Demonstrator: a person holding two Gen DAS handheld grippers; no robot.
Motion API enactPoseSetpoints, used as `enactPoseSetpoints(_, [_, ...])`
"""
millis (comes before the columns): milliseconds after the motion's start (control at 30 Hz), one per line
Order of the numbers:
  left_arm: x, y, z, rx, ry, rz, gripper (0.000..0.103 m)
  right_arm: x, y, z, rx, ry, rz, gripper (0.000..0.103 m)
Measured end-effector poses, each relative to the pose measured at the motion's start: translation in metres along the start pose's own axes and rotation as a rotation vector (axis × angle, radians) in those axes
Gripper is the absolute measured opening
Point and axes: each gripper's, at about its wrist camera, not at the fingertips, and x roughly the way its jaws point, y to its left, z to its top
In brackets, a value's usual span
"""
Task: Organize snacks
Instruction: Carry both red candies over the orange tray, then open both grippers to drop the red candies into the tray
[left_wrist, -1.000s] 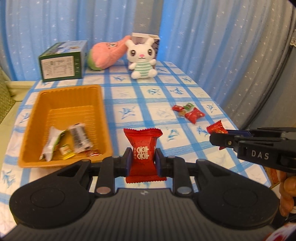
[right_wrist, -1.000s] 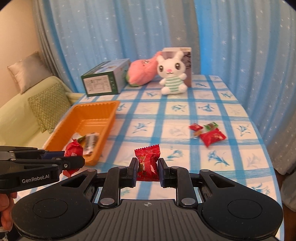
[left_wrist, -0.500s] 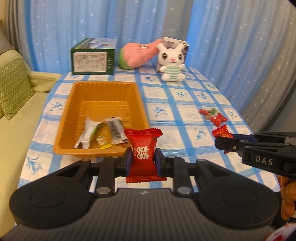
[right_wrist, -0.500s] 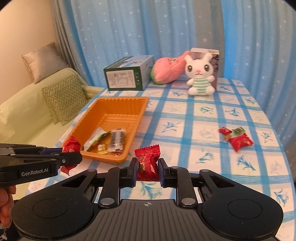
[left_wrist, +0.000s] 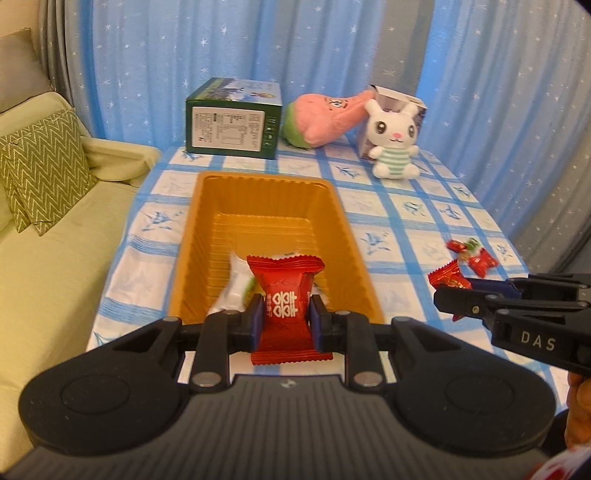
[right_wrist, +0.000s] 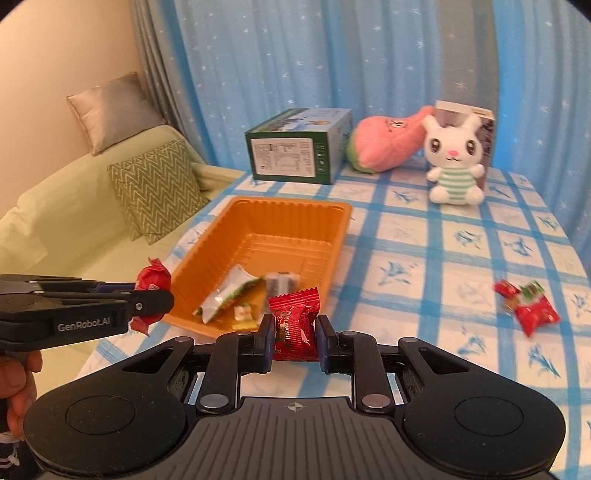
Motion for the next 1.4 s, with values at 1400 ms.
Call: enactPoseSetpoints(1400, [0.068, 0.048, 0.015, -0.001, 0.061, 0.043, 0.032, 0.094, -0.003, 0.031, 0.059, 0.055, 0.036, 0.023])
